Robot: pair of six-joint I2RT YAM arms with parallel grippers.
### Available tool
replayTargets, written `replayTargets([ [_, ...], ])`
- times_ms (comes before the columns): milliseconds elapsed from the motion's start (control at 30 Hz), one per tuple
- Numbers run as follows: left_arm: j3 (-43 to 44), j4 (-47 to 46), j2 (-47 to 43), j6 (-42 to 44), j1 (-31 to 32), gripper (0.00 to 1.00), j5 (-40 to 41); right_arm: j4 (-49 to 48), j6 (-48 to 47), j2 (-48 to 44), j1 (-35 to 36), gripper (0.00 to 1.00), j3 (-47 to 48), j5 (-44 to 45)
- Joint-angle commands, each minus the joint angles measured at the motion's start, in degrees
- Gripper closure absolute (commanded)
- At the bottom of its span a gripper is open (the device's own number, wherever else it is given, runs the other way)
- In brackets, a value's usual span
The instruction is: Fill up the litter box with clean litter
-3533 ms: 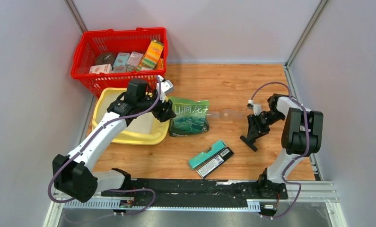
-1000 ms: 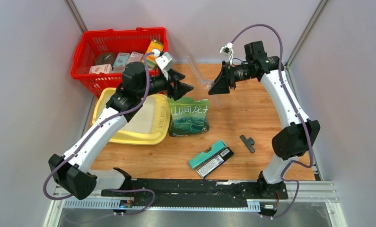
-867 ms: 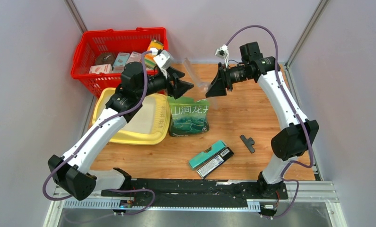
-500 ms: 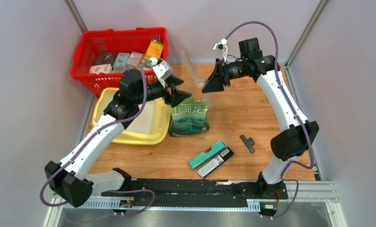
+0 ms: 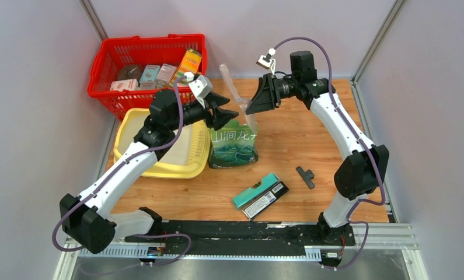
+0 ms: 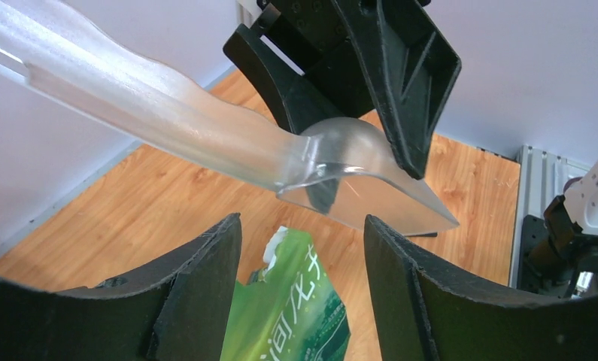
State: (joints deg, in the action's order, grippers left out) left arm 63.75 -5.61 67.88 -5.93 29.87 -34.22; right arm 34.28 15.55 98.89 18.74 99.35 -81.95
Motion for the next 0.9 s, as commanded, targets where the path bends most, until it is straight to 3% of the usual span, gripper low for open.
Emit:
replayTargets([
  [0, 0.41, -7.74, 1.55, -4.61, -0.16, 0.33, -0.93, -9.76, 8.79, -3.7, 0.86, 0.78, -0.91, -5.59],
  [333, 2.26, -13.64, 6.91, -12.86, -0.16, 0.51, -0.06, -9.85, 7.65, -4.23, 2.7, 0.79, -2.49, -2.95],
  [467, 3.14, -15.05, 8.23, -13.58, -0.16, 0.66, -1.11, -9.76, 7.04, -4.06, 2.44, 0.76, -3.2, -1.03],
  [500, 3.23, -14.96, 8.24, -13.49, -0.16, 0.7, -1.46, -9.67, 6.25, -4.23, 2.27, 0.72, -3.37, -0.23],
  [533, 3.23, -14.87, 8.32, -12.97, -0.16, 0.76, -1.73, -8.37, 5.38, -4.41, 1.74, 0.6, -3.37, 0.91],
  [567, 3.23, -14.26, 7.98, -12.35, -0.16, 0.93, -1.9, -5.83, 2.93, -4.5, 0.26, 0.5, -1.89, 6.14],
  [600, 3.23, -13.47, 7.62, -11.39, -0.16, 1.0, -2.08, -1.63, -4.49, -4.67, -0.71, 0.36, 0.38, 10.02],
  [633, 3.23, -12.16, 7.19, -8.07, -0.25, 1.0, -1.99, 5.63, -9.18, -4.76, -1.59, 0.13, 2.58, 13.19],
  [667, 3.4, -7.71, 6.22, -5.78, -0.25, 1.0, -1.91, 8.93, -13.23, -5.02, -2.73, 0.05, 4.78, 20.36],
  [700, 4.45, -4.27, 5.69, -2.8, -0.25, 1.0, -1.3, 10.7, -15.35, -5.55, -3.01, 0.0, 7.93, 24.87],
  [800, 5.86, 10.32, 3.85, 12.57, -0.25, 1.0, 1.15, 7.91, -22.56, -9.67, -2.84, 0.0, 6.92, 39.03],
  [867, 5.51, 15.6, 2.01, 24.35, -0.25, 1.0, 2.66, 1.16, -20.92, -13.79, -1.26, 0.0, 3.41, 51.55],
])
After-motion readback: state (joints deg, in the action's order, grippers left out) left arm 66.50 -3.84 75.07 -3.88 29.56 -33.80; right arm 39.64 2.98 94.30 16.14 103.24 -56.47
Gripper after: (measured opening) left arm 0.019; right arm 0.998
